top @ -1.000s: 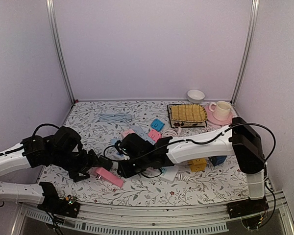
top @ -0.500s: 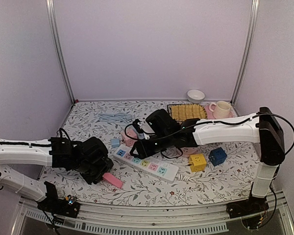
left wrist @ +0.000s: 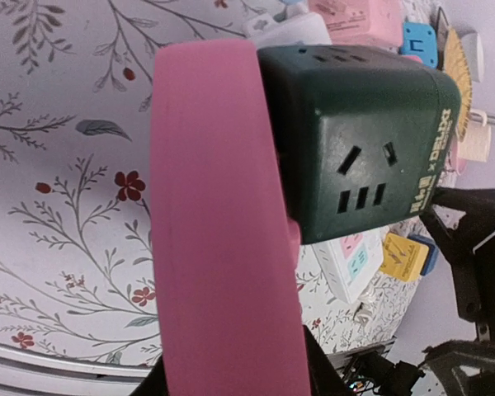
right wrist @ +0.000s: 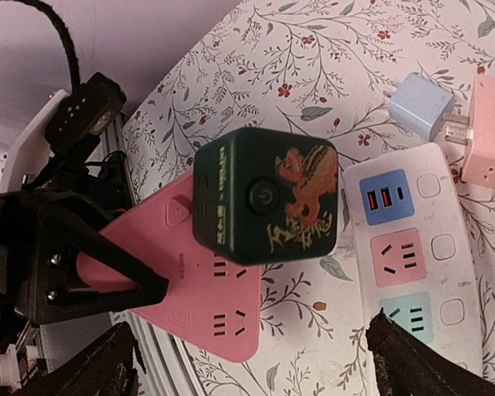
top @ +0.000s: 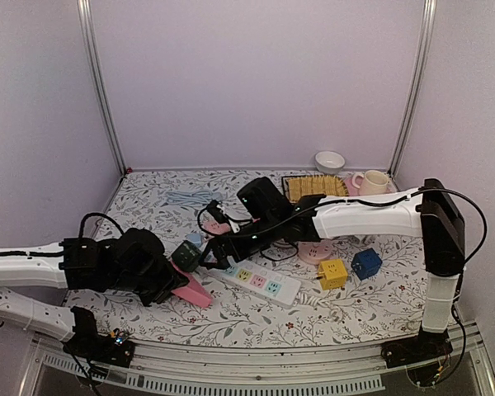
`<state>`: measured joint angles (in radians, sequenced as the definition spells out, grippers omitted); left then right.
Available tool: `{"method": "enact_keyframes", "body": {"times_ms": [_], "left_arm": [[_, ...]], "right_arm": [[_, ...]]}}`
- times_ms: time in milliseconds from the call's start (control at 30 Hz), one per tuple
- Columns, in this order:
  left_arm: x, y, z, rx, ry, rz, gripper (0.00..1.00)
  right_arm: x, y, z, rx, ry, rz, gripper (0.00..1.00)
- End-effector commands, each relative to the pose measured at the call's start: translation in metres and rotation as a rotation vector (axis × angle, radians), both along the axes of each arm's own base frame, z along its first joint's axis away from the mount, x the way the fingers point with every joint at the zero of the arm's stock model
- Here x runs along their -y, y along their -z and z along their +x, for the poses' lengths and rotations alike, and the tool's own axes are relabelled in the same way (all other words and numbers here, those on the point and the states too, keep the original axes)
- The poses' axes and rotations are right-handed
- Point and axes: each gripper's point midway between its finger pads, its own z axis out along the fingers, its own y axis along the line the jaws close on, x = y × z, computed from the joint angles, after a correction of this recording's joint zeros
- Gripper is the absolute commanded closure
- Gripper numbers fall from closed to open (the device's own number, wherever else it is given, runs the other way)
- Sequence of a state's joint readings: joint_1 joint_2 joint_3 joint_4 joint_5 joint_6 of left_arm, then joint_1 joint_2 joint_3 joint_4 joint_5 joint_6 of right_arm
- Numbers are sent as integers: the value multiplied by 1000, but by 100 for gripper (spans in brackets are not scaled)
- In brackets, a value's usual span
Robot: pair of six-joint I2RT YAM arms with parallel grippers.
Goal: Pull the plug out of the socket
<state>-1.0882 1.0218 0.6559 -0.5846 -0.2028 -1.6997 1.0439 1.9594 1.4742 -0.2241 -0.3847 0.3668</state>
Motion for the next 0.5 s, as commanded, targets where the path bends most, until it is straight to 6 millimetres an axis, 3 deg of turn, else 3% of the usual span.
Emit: {"method": "enact_keyframes", "body": {"times_ms": [0, 133, 267, 467], "left_arm": [[23, -31, 3, 163, 148, -102, 100], [31, -43, 4, 222, 226, -107, 100], [39, -55, 7, 289, 280, -119, 100], [40, -52, 11, 310, 312, -110, 100]], "right_arm": [[-11, -16, 24, -59, 9, 86, 1], [-20, -23, 31, -92, 10, 118, 1], [-27, -17, 29, -150, 8, 120, 0], [-28, -27, 27, -167, 11, 134, 23]]}}
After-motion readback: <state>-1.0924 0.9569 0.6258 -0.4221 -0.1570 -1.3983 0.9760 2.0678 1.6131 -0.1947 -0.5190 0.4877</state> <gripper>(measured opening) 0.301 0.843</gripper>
